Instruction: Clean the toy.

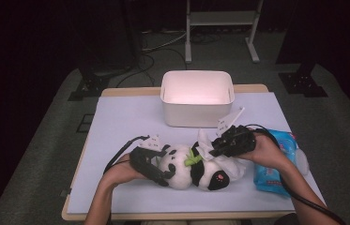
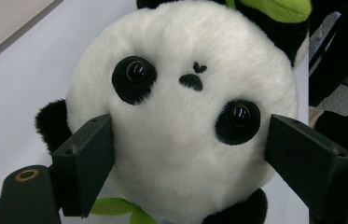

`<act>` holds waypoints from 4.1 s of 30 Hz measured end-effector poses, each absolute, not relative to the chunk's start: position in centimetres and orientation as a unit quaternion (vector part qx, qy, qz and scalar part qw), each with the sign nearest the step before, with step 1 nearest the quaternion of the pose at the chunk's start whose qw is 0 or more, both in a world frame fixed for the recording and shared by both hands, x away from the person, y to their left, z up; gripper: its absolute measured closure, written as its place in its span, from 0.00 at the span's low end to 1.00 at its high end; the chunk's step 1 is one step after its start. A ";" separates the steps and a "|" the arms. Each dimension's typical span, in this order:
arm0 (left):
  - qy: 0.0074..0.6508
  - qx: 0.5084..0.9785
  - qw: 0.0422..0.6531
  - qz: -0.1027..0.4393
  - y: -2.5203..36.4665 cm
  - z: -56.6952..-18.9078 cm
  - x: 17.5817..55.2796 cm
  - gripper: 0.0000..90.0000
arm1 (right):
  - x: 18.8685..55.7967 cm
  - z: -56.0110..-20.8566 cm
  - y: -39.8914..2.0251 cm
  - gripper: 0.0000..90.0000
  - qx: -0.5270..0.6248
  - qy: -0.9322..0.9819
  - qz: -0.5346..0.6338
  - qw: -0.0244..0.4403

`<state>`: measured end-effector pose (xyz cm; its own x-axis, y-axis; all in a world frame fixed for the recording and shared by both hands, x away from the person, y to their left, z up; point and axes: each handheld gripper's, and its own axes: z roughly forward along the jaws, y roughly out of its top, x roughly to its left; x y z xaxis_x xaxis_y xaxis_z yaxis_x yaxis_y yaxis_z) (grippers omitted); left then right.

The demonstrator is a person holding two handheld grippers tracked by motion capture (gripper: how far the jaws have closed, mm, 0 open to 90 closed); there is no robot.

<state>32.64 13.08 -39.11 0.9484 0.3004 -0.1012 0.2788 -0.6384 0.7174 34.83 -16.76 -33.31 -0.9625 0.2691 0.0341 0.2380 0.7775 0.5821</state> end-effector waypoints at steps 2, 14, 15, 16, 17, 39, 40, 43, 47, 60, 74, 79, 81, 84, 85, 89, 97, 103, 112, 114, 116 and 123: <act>0.160 0.905 0.394 0.014 13.1 -39.1 32.6 0.18 | 35.3 -33.2 -16.2 0.95 0.134 0.944 0.300 0.028; 0.160 0.904 0.396 0.014 13.1 -39.2 32.6 0.18 | 37.2 -32.2 -11.9 0.96 0.111 0.940 0.319 0.038; 0.159 0.904 0.396 0.014 13.1 -39.2 32.6 0.18 | 37.4 -32.2 -11.4 0.95 0.109 0.941 0.319 0.035; 0.159 0.904 0.396 0.014 13.1 -39.2 32.6 0.18 | 37.4 -32.2 -11.4 0.95 0.109 0.941 0.319 0.035; 0.159 0.904 0.395 0.015 13.1 -39.1 32.6 0.18 | 37.6 -32.1 -10.9 0.95 0.106 0.941 0.320 0.032; 0.158 0.905 0.396 0.013 13.1 -39.1 32.6 0.18 | 35.2 -32.5 -15.2 0.87 0.113 0.941 0.315 0.038; 0.158 0.905 0.395 0.013 13.1 -39.2 32.6 0.18 | 35.0 -32.6 -15.4 0.86 0.112 0.941 0.316 0.039; 0.158 0.905 0.395 0.015 13.1 -39.1 32.5 0.18 | 34.5 -33.0 -16.1 0.83 0.112 0.943 0.312 0.038; 0.158 0.905 0.395 0.014 13.1 -39.1 32.5 0.18 | 34.1 -33.5 -16.4 0.83 0.112 0.944 0.307 0.037; 0.161 0.904 0.395 0.014 13.1 -39.2 32.6 0.18 | 34.8 -32.4 -17.1 0.94 0.126 0.945 0.296 0.064; 0.159 0.905 0.394 0.016 13.0 -39.2 32.5 0.18 | 36.2 -31.8 -20.8 0.94 0.175 0.932 0.312 0.053; 0.155 0.907 0.390 0.017 13.0 -39.2 32.5 0.18 | 36.5 -32.2 -21.7 0.94 0.188 0.930 0.314 0.042; 0.156 0.907 0.390 0.017 13.0 -39.2 32.5 0.18 | 36.6 -32.3 -21.6 0.94 0.189 0.929 0.317 0.039; 0.159 0.906 0.392 0.016 12.9 -39.2 32.5 0.18 | 36.7 -32.2 -21.2 0.94 0.184 0.930 0.316 0.038; 0.158 0.907 0.391 0.016 12.9 -39.2 32.5 0.18 | 36.8 -32.0 -20.8 0.94 0.180 0.931 0.317 0.035; 0.158 0.907 0.391 0.016 12.9 -39.2 32.5 0.18 | 37.1 -31.8 -19.6 0.94 0.171 0.934 0.313 0.028; 0.157 0.908 0.389 0.018 12.8 -39.2 32.4 0.18 | 37.8 -32.0 -16.8 0.94 0.150 0.940 0.306 0.009; 0.159 0.907 0.389 0.018 12.8 -39.2 32.4 0.18 | 38.2 -32.8 -14.7 0.94 0.133 0.948 0.288 0.005; 0.157 0.906 0.391 0.017 12.9 -39.2 32.4 0.18 | 38.3 -32.8 -14.1 0.94 0.127 0.948 0.293 0.006; 0.156 0.907 0.391 0.017 12.9 -39.2 32.4 0.18 | 38.0 -32.9 -14.6 0.94 0.128 0.947 0.295 0.006; 0.155 0.907 0.390 0.017 12.9 -39.2 32.4 0.18 | 37.8 -33.0 -14.9 0.94 0.128 0.946 0.297 0.002; 0.156 0.907 0.391 0.017 12.9 -39.2 32.4 0.18 | 36.7 -33.3 -15.6 0.94 0.128 0.946 0.298 0.001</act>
<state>32.39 12.89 -39.22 0.9507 0.2964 -0.0909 0.2695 -0.6451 0.7150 36.66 -15.55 -33.28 -0.9675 0.2419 0.0744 0.2408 0.7894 0.5648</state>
